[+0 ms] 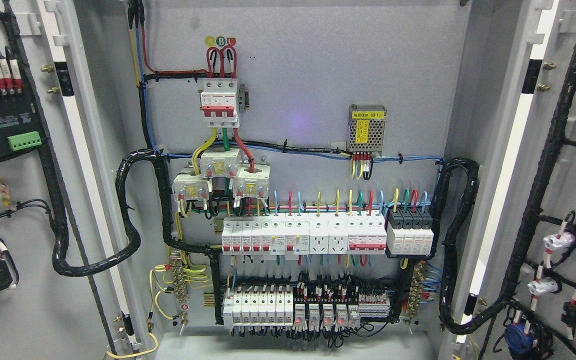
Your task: Open door with both hands
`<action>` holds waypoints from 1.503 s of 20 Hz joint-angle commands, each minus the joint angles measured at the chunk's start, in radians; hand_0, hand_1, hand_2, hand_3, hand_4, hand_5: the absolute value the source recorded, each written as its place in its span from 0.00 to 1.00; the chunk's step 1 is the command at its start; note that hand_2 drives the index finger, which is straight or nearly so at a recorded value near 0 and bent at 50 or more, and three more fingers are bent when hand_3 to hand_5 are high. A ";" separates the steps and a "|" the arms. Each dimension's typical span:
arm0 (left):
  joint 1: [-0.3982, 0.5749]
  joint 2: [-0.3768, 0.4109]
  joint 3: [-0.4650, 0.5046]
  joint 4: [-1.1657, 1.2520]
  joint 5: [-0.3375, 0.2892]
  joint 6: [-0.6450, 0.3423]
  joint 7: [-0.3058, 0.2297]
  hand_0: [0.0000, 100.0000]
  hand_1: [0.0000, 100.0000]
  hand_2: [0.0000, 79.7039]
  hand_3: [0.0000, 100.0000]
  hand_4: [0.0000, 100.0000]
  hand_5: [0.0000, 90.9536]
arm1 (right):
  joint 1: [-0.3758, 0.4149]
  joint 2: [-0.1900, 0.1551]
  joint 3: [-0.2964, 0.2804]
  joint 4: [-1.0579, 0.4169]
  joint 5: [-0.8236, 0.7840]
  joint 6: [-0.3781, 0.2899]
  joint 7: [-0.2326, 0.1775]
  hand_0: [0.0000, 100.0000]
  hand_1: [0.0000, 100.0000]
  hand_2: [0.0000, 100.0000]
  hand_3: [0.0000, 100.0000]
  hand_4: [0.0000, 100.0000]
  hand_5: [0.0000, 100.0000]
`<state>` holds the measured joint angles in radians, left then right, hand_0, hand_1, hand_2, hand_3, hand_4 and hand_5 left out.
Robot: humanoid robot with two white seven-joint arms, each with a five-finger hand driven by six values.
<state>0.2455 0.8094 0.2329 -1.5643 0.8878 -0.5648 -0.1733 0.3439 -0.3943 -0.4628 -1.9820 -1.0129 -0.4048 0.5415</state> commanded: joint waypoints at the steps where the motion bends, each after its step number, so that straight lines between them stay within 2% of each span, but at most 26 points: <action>1: -0.008 0.024 -0.003 0.072 0.028 0.000 0.000 0.00 0.00 0.00 0.00 0.00 0.00 | 0.006 0.002 -0.022 0.005 -0.032 0.003 0.000 0.00 0.00 0.00 0.00 0.00 0.00; 16: -0.022 0.043 -0.009 0.118 0.065 0.002 0.000 0.00 0.00 0.00 0.00 0.00 0.00 | -0.008 -0.005 -0.025 0.077 -0.042 0.004 -0.002 0.00 0.00 0.00 0.00 0.00 0.00; 30: -0.031 0.063 -0.010 0.147 0.091 0.006 0.000 0.00 0.00 0.00 0.00 0.00 0.00 | -0.023 -0.006 -0.070 0.086 -0.049 0.004 0.000 0.00 0.00 0.00 0.00 0.00 0.00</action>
<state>0.2181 0.8595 0.2248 -1.4500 0.9713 -0.5588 -0.1734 0.3198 -0.3984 -0.5092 -1.9084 -1.0604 -0.3997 0.5398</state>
